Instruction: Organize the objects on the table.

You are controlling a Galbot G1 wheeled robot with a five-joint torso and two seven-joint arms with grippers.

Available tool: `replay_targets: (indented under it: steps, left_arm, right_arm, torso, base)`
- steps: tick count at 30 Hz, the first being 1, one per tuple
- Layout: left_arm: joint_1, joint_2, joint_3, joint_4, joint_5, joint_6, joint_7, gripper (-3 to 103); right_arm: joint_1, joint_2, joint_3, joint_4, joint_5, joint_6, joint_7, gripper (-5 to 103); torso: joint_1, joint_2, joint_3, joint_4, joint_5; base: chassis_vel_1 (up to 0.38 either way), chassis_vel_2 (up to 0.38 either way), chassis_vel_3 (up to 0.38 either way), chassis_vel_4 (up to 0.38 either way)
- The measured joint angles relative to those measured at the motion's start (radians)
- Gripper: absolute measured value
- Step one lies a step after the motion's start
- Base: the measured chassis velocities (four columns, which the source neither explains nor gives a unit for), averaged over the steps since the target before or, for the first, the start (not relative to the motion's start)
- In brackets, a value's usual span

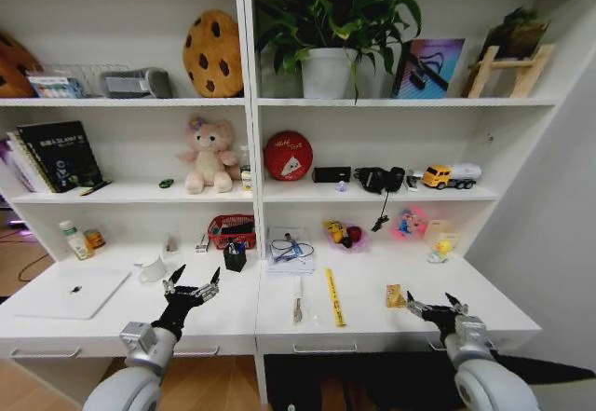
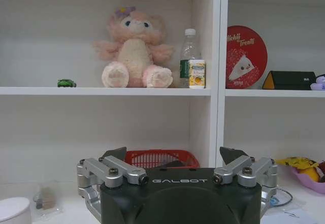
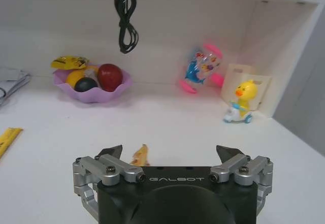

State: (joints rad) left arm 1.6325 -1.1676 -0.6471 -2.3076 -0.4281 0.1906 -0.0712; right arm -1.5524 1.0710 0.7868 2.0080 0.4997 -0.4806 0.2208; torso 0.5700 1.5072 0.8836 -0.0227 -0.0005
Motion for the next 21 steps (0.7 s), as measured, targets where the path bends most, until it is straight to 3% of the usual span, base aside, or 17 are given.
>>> replay_targets:
  steps: [4, 9, 13, 21]
  left_arm:
    - [0.000, 0.000, 0.000, 0.000, 0.000, 0.000, 0.000, 100]
    - [0.000, 0.000, 0.000, 0.000, 0.000, 0.000, 0.000, 100]
    - [0.000, 0.000, 0.000, 0.000, 0.000, 0.000, 0.000, 100]
    - [0.000, 0.000, 0.000, 0.000, 0.000, 0.000, 0.000, 100]
  right_arm:
    - [0.071, -0.011, -0.054, -0.074, 0.018, -0.012, -0.024, 100]
    - [0.151, 0.010, -0.112, -0.131, 0.045, -0.067, 0.048, 100]
    - [0.169, 0.011, -0.121, -0.151, 0.047, -0.073, 0.060, 102]
    - [0.193, 0.007, -0.115, -0.212, 0.041, -0.047, 0.033, 78]
  torso:
    - [0.000, 0.000, 0.000, -0.0003, 0.0001]
    - [0.000, 0.000, 0.000, -0.0004, 0.0006]
    - [0.000, 0.000, 0.000, -0.0006, 0.0006]
    - [0.000, 0.000, 0.000, -0.0005, 0.0005]
  base:
    - [0.041, 0.041, -0.032, -0.025]
    - [0.000, 0.000, 0.000, 0.000]
    - [0.000, 0.000, 0.000, 0.000]
    - [0.000, 0.000, 0.000, 0.000]
